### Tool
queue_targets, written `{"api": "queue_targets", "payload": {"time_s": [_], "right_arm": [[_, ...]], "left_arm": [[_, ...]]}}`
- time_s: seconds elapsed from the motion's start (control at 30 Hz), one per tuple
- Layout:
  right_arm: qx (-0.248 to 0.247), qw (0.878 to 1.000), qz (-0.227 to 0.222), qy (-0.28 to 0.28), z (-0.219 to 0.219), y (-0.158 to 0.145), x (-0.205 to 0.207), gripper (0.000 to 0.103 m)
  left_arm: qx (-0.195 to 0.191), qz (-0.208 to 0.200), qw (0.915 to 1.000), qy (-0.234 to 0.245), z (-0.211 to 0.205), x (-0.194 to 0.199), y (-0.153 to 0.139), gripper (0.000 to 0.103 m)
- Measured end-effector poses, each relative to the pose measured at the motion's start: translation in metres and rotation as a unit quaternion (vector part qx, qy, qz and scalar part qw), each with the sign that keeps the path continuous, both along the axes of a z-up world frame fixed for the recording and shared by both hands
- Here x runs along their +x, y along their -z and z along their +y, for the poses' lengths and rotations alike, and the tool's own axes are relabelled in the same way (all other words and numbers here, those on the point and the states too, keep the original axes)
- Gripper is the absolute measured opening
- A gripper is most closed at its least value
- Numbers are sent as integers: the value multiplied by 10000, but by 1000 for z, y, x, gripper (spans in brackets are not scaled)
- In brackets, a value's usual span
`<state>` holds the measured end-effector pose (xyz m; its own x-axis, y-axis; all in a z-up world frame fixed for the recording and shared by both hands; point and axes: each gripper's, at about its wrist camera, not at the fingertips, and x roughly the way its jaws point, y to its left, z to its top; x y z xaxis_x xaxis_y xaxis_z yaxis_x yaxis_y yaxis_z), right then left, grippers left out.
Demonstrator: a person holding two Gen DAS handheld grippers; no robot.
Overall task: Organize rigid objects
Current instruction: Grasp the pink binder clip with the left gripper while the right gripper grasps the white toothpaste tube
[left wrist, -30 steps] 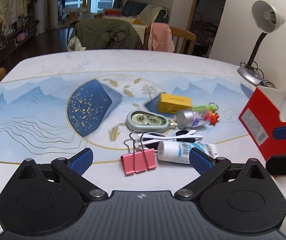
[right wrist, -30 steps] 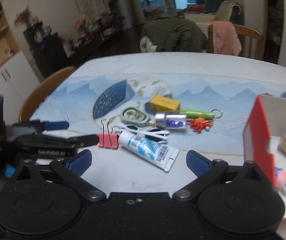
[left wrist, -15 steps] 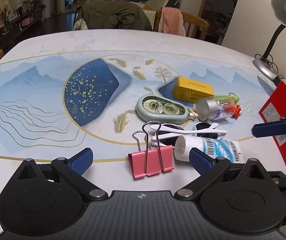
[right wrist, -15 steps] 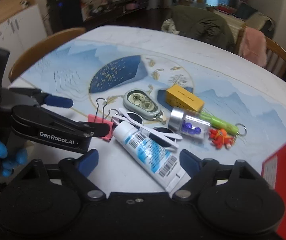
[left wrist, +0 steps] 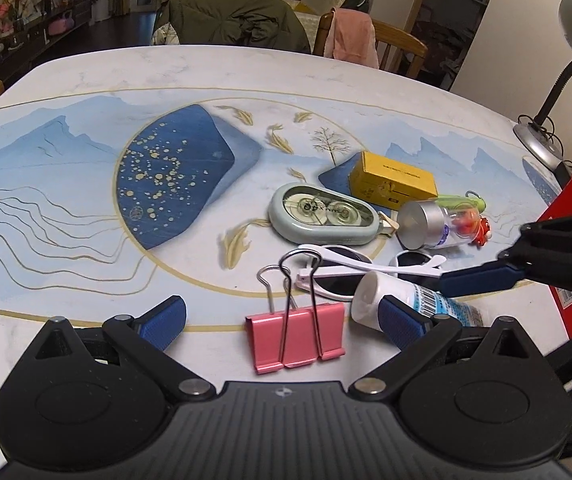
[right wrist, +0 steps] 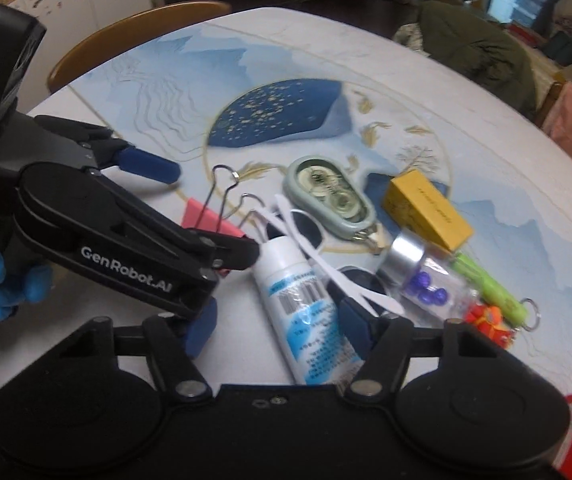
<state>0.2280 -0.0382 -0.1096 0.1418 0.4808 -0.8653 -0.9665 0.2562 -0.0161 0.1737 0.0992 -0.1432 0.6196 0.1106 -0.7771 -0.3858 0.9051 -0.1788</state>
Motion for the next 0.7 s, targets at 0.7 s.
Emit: {"api": "queue_targets", "payload": {"time_s": [0.7], "right_arm": [[-21, 9993, -110, 367, 0, 12, 10, 39]], "left_arm": [[470, 27, 9988, -135, -8, 0, 9, 88]]}}
